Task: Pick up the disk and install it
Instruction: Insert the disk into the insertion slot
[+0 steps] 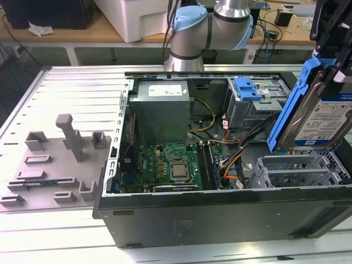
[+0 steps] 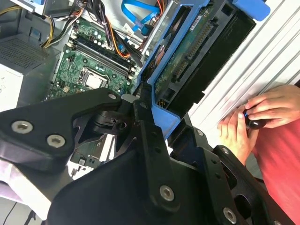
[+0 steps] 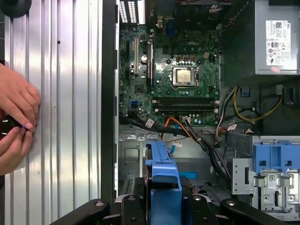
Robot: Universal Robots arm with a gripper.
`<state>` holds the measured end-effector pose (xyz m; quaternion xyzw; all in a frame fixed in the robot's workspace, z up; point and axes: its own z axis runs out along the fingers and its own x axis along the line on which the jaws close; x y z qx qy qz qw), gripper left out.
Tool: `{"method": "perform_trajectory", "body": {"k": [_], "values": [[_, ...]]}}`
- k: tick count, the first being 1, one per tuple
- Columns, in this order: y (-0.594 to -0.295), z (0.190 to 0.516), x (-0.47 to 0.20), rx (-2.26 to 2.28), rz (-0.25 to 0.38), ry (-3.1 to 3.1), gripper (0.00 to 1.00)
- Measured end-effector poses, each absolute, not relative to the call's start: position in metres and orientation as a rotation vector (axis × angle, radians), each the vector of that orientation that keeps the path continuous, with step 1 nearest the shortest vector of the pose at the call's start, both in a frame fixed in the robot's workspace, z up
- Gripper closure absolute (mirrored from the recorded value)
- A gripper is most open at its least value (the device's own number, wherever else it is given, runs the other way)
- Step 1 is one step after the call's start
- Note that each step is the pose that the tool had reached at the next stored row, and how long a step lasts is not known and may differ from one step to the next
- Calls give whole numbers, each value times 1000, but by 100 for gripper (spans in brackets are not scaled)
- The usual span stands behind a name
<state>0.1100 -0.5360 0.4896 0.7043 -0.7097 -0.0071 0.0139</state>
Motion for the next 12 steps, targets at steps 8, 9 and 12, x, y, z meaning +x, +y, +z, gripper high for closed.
{"method": "perform_trajectory", "body": {"k": [8,9,12], "values": [[-534,485,112,2194,-21,-2211,63],[-533,485,112,2194,-21,-2211,63],[-533,483,113,2194,-20,-2211,63]]}}
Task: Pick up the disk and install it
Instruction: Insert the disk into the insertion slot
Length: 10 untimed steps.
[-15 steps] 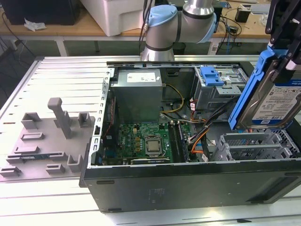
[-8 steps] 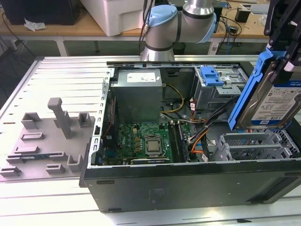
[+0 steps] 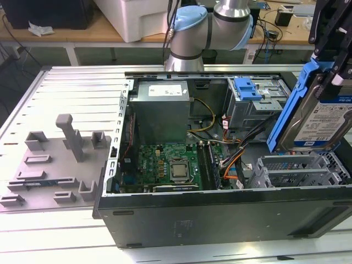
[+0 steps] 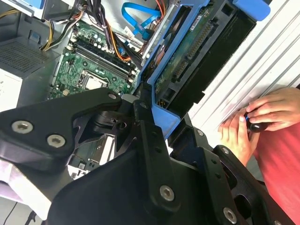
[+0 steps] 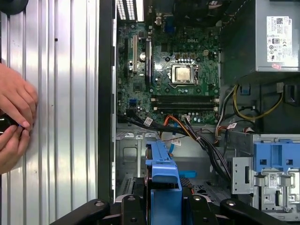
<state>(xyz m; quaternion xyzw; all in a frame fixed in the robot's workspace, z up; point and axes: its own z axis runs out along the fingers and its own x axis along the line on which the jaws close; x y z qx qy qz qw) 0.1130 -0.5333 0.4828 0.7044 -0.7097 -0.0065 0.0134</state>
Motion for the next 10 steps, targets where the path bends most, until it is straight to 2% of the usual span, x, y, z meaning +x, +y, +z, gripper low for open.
{"method": "perform_trajectory", "body": {"k": [10], "values": [[-533,475,113,2197,-15,-2212,63]]}}
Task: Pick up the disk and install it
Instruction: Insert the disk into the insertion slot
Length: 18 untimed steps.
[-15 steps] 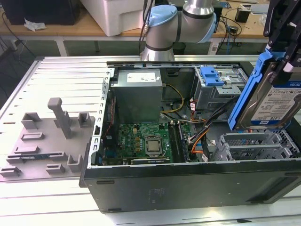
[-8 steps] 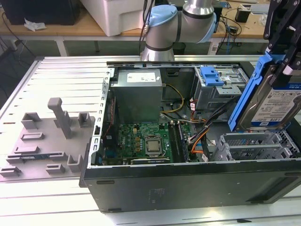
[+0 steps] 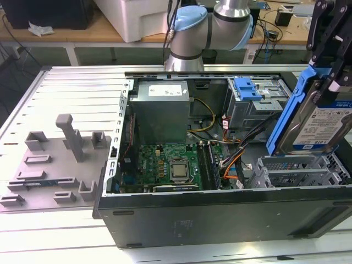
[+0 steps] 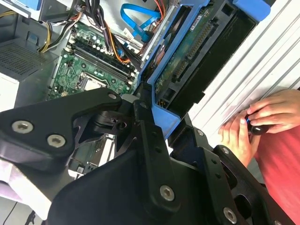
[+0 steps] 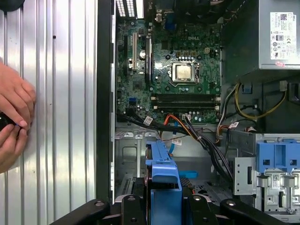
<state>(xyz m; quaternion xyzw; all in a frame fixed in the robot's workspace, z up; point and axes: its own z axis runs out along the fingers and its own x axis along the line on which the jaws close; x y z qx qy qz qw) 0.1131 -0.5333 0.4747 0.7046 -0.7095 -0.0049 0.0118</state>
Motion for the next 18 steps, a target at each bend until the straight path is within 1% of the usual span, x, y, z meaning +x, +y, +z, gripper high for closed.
{"method": "perform_trajectory", "body": {"k": [18], "values": [[-539,460,110,2203,-7,-2213,63]]}}
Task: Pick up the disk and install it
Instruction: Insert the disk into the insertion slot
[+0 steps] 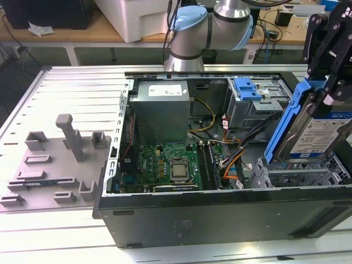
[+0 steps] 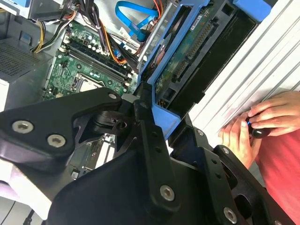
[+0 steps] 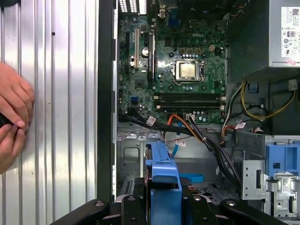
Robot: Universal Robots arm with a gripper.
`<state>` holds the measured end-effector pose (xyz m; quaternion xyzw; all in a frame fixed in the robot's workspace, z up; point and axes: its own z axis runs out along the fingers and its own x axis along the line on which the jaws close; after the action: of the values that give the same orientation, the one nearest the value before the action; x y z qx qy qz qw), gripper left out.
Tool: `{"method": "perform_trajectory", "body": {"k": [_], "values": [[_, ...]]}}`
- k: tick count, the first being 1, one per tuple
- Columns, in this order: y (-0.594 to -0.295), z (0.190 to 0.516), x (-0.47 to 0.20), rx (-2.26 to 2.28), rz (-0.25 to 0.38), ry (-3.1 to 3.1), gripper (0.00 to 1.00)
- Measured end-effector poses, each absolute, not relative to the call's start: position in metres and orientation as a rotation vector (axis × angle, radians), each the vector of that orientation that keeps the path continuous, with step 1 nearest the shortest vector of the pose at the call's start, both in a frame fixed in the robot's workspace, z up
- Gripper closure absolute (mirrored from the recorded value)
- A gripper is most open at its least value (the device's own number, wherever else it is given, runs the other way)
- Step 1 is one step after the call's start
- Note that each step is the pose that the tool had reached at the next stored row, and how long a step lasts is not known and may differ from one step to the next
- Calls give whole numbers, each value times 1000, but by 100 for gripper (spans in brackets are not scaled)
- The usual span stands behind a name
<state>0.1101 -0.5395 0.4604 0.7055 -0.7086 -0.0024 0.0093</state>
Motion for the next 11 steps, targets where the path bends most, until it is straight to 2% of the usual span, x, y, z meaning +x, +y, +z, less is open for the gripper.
{"method": "perform_trajectory", "body": {"k": [11], "values": [[-540,457,110,2204,-7,-2213,63]]}}
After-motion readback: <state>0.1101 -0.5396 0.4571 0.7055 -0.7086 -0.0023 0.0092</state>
